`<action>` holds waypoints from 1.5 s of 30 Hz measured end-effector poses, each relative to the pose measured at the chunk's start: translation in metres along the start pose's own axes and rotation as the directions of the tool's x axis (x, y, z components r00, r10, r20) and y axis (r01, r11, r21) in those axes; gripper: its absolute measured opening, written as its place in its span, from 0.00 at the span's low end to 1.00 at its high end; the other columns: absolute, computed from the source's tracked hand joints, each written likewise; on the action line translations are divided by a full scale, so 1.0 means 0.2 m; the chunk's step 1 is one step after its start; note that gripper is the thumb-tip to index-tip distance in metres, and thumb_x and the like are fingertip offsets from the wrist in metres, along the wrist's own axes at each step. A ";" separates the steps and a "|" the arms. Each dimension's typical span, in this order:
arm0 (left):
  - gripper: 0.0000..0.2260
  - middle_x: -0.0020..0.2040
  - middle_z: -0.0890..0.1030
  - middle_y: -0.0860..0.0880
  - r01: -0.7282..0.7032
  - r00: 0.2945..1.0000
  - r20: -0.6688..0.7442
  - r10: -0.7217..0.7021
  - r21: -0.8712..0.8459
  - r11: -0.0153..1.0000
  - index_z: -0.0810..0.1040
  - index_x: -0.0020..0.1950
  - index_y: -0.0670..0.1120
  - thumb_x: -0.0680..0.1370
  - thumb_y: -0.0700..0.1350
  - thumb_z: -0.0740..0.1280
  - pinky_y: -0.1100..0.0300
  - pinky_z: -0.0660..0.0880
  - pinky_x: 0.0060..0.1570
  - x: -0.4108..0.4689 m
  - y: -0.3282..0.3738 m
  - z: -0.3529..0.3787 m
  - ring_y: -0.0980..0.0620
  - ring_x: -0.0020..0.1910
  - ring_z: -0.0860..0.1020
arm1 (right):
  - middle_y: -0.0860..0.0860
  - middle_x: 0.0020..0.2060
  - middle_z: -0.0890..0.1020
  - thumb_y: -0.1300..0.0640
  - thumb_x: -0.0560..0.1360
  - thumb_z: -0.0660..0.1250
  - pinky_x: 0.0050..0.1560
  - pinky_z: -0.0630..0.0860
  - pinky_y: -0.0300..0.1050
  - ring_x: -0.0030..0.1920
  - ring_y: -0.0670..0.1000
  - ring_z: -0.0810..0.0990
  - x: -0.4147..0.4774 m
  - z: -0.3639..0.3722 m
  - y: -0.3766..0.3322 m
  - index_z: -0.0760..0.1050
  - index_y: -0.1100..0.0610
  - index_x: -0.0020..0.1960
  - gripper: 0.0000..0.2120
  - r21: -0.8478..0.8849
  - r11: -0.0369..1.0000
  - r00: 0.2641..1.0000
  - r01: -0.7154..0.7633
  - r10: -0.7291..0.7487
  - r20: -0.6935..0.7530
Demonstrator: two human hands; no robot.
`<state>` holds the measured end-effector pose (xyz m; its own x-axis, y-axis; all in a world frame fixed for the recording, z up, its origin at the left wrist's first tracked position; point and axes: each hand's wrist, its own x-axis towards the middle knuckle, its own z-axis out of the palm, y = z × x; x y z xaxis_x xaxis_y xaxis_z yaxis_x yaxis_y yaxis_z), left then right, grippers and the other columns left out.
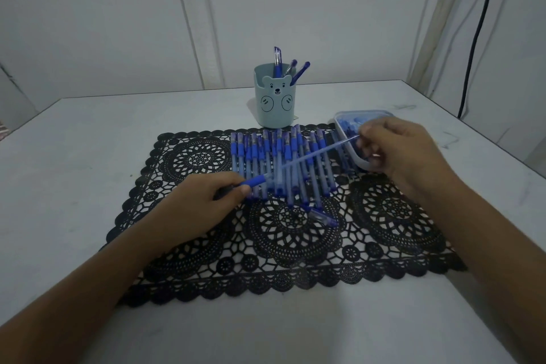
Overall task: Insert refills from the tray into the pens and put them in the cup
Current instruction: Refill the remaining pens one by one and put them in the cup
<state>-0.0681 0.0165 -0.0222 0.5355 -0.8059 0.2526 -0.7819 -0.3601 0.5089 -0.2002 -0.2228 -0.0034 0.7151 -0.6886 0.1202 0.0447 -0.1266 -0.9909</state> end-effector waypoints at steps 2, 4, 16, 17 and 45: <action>0.09 0.27 0.74 0.57 0.002 1.000 -0.015 -0.002 0.009 1.000 0.80 0.46 0.48 0.77 0.48 0.61 0.71 0.67 0.29 0.00 -0.01 0.00 0.60 0.27 0.71 | 0.49 0.32 0.78 0.62 0.74 0.63 0.33 0.69 0.39 0.32 0.44 0.72 0.04 -0.05 0.01 0.75 0.56 0.39 0.06 -0.055 0.996 0.975 0.066 -0.076 -0.209; 0.09 0.25 0.72 0.54 0.002 1.000 -0.022 -0.002 0.017 1.000 0.80 0.45 0.48 0.77 0.48 0.61 0.70 0.67 0.29 0.00 -0.02 0.00 0.59 0.27 0.72 | 0.47 0.35 0.78 0.62 0.72 0.64 0.37 0.71 0.32 0.34 0.41 0.73 0.03 -0.06 0.01 0.75 0.55 0.41 0.04 -0.291 0.939 0.918 0.181 -0.268 -0.293; 0.10 0.26 0.72 0.51 -0.002 1.000 0.001 0.002 0.032 0.999 0.79 0.45 0.46 0.77 0.49 0.61 0.69 0.67 0.28 0.00 -0.02 0.01 0.58 0.26 0.70 | 0.54 0.38 0.78 0.57 0.71 0.69 0.40 0.71 0.49 0.40 0.55 0.77 0.02 0.02 0.20 0.79 0.59 0.41 0.05 -0.851 0.283 0.811 0.443 -0.531 0.246; 0.10 0.26 0.72 0.51 -0.002 1.000 -0.002 0.002 0.031 1.000 0.79 0.45 0.46 0.77 0.49 0.61 0.68 0.67 0.28 0.00 -0.02 0.01 0.58 0.27 0.70 | 0.53 0.39 0.78 0.55 0.73 0.68 0.41 0.71 0.49 0.41 0.55 0.77 0.02 0.02 0.20 0.80 0.58 0.43 0.07 -0.842 0.294 0.808 0.452 -0.535 0.247; 0.08 0.26 0.73 0.53 0.018 1.000 -0.019 -0.017 0.034 0.999 0.79 0.45 0.50 0.77 0.49 0.61 0.67 0.67 0.28 0.00 -0.01 0.03 0.58 0.26 0.71 | 0.57 0.53 0.78 0.58 0.72 0.62 0.53 0.72 0.52 0.54 0.61 0.75 0.33 -0.20 0.21 0.78 0.58 0.54 0.12 -0.958 0.249 0.970 -0.145 -0.157 -0.188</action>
<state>-0.0691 0.0148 -0.0275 0.5548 -0.7905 0.2593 -0.7827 -0.3902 0.4850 -0.1785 -0.3019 -0.0348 0.5555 -0.7817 0.2835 -0.7606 -0.6154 -0.2067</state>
